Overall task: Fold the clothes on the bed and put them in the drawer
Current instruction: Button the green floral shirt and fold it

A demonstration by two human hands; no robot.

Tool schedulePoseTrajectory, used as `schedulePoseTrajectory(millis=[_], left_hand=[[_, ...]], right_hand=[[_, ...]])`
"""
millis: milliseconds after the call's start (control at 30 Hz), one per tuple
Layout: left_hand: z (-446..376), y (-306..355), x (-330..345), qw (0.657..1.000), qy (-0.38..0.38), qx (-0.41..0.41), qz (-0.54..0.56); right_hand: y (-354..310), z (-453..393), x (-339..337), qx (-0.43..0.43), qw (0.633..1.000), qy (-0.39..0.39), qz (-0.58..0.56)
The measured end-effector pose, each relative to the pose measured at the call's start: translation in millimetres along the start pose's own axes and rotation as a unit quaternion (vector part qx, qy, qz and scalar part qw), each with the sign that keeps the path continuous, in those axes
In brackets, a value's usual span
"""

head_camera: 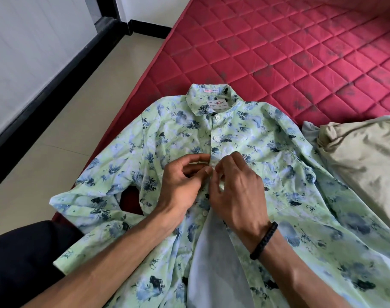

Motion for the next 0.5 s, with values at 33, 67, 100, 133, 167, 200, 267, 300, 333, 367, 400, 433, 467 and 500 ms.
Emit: schedulePoseTrajectory(millis=[33, 67, 100, 133, 167, 200, 267, 300, 333, 367, 400, 433, 467, 500], left_hand=[[0, -1, 1, 1.0, -0.006, -0.02, 0.022], [0, -1, 2, 0.998, -0.013, -0.044, 0.05], [-1, -2, 3, 0.994, -0.02, -0.069, 0.083], [-1, -3, 3, 0.989, -0.025, -0.091, 0.116], [-3, -5, 3, 0.984, -0.027, -0.108, 0.14], [-5, -6, 3, 0.98, -0.029, -0.121, 0.155], [-8, -6, 2, 0.978, -0.037, -0.13, 0.159], [-9, -5, 0, 0.98, -0.042, -0.129, 0.148], [-9, -4, -1, 0.983, -0.047, -0.122, 0.128], [-9, -3, -2, 0.989, -0.052, -0.107, 0.093], [-10, -1, -4, 0.994, -0.056, -0.084, 0.047], [-11, 1, -6, 0.997, -0.058, -0.05, -0.002], [-11, 4, -8, 0.997, -0.056, -0.006, -0.054], [-11, 8, -9, 0.991, -0.052, 0.047, -0.111]], right_hand=[[-1, 0, 0, -0.019, 1.0, 0.005, 0.025], [-2, 0, 0, -0.027, 0.999, 0.011, 0.035], [0, 1, 2, -0.027, 0.999, 0.017, 0.025], [3, 1, 2, -0.008, 1.0, 0.024, -0.013], [8, 2, 4, 0.041, 0.996, 0.031, -0.079], [15, 2, 6, 0.116, 0.978, 0.039, -0.171], [26, 4, 12, 0.294, 0.869, 0.043, -0.396], [26, 6, 15, 0.363, 0.788, 0.036, -0.496], [26, 7, 18, 0.402, 0.719, 0.023, -0.566], [27, 8, 19, 0.421, 0.678, 0.008, -0.602], [29, 9, 20, 0.427, 0.658, -0.006, -0.62], [32, 9, 21, 0.428, 0.649, -0.015, -0.629], [34, 10, 22, 0.425, 0.647, -0.022, -0.632], [36, 10, 22, 0.423, 0.649, -0.028, -0.631]])
Point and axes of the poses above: each hand's wrist, its own z-axis away from the middle knuckle, its own x-axis out of the palm, y = z × x, the point moved 4 cm from there along -z, towards the middle knuckle, and after that the axes turned 13 degrees about -x, right-handed, at the moved point
